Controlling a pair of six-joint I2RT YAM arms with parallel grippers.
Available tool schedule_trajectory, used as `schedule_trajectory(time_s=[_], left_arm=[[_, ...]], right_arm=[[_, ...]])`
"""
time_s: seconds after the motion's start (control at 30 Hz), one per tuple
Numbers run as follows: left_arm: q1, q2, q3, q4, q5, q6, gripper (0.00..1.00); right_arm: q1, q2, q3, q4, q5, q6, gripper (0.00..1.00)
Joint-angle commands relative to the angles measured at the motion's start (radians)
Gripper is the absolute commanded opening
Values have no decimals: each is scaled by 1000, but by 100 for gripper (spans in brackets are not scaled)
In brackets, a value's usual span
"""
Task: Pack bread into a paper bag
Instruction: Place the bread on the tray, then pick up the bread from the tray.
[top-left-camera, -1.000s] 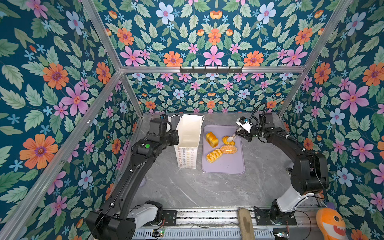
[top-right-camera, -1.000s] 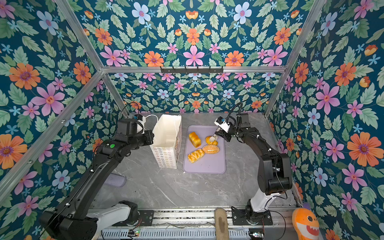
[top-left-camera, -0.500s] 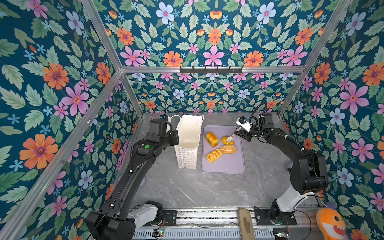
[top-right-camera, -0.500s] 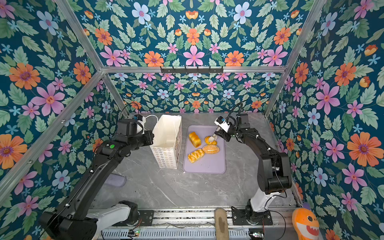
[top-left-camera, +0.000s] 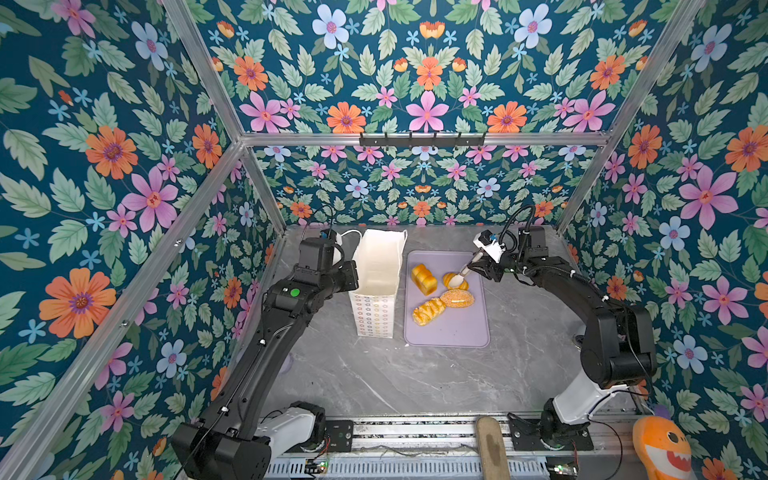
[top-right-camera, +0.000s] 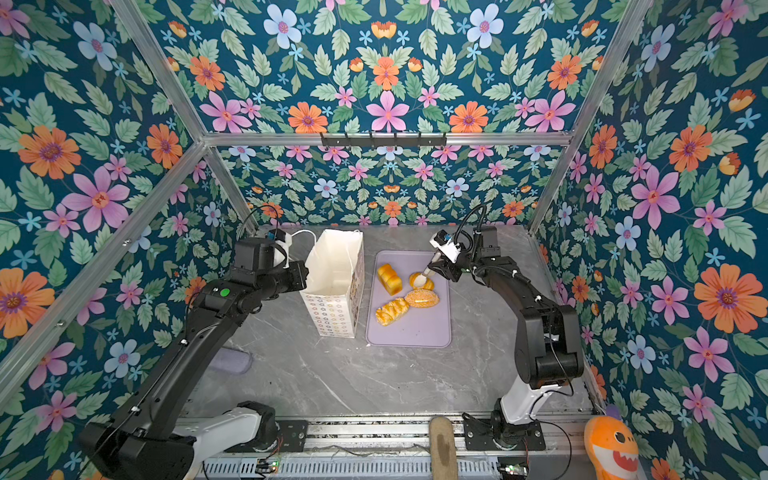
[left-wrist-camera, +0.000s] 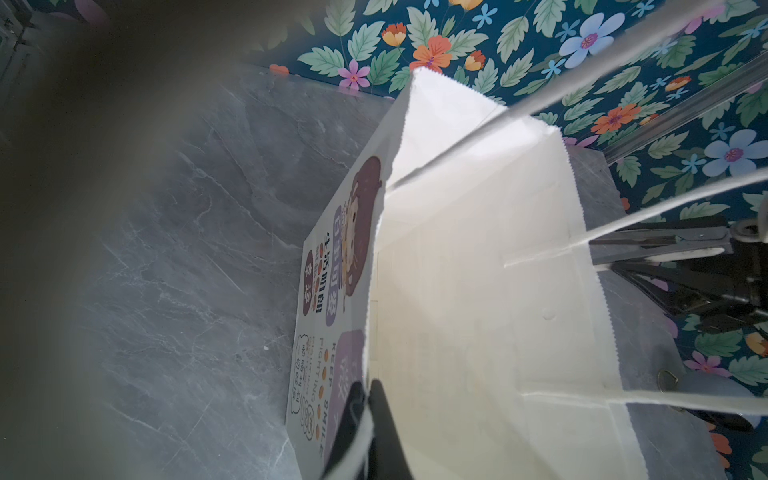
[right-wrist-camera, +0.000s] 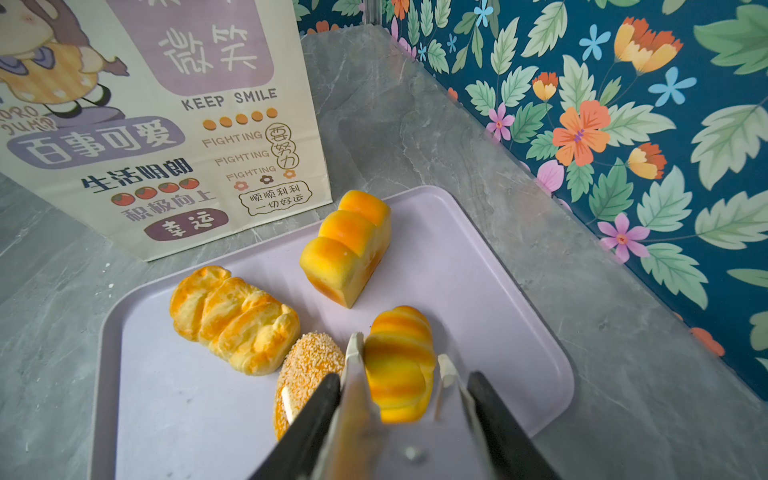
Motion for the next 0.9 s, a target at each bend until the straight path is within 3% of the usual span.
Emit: schedule_trajectory(time_s=[0.0,0.4,0.87], left_arm=[[1,-5,1,19,4,7,0],[1,-18,-3,18,4,7,0],[1,-10,6,16,7,9,0]], right_arm=[[5,-9,4,15,-38,9,49],[25,-6,-4,23,69,8,50],[56,15,-6,34,81,27,50]])
